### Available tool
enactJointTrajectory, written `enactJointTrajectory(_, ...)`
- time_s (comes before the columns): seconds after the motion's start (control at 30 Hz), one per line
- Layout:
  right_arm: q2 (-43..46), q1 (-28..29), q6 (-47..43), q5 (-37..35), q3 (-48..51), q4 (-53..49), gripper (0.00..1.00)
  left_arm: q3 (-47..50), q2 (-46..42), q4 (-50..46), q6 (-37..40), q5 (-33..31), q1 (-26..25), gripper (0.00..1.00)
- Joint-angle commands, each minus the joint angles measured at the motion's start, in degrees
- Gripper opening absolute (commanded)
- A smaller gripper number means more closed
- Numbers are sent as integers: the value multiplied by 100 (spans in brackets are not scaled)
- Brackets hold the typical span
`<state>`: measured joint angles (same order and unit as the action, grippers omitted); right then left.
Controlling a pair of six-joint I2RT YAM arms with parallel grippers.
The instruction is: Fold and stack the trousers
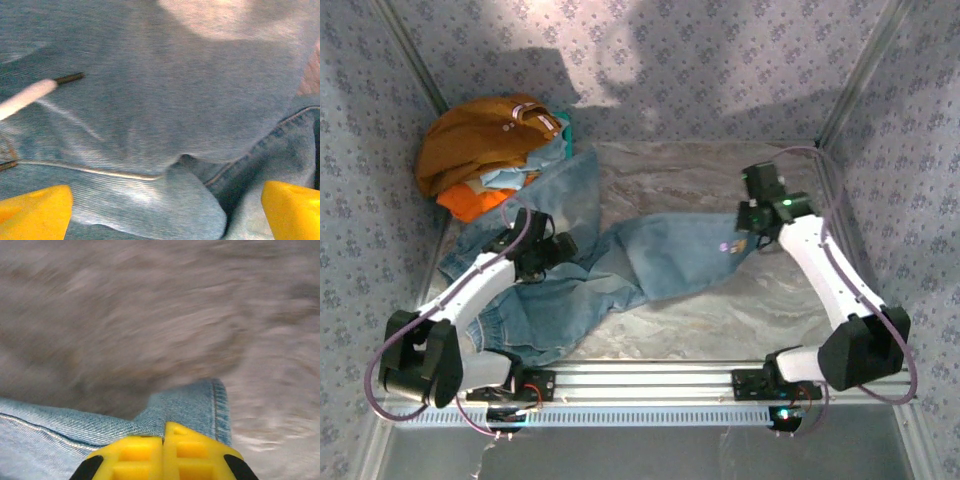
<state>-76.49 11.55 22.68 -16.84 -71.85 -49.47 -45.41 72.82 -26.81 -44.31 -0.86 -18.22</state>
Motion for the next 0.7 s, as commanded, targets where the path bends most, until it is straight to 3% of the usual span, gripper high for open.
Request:
enactJointTrajectory(0.0, 17, -835, 208, -521, -217, 53, 56, -414, 201, -36, 334, 19, -208, 96)
enactJointTrajectory(0.03, -26, -967, 195, -539, -309, 114, 66, -480, 244, -55, 413, 53, -264, 96)
enactJointTrajectory(0.2, 32, -881, 151, -856, -462, -81, 75, -592, 185, -224, 634, 47, -563, 97)
enactJointTrajectory(0.37, 375, -405, 362, 441, 757, 510, 72, -505, 273, -178, 476, -186, -1335, 97)
enactJointTrajectory(0.4, 340, -318, 431, 799, 988, 710, 67, -496, 332, -135, 413, -245, -1479, 97)
enactJointTrajectory(0.43, 250, -219, 470, 1223, 1186, 960, 55, -487, 408, -90, 296, -342, -1629, 97)
enactJointTrajectory(0.5, -71, -31, 660, 1593, 1347, 1297, 23, -448, 576, 131, 129, -356, -1820, 97)
enactJointTrajectory(0.57, -562, 120, 690, 1748, 1259, 1480, 1, -484, 775, 315, 6, -349, -1952, 97)
enactJointTrajectory(0.67, -1412, 167, 795, 2056, 906, 1779, 0, -557, 1033, 488, -91, -349, -2063, 97)
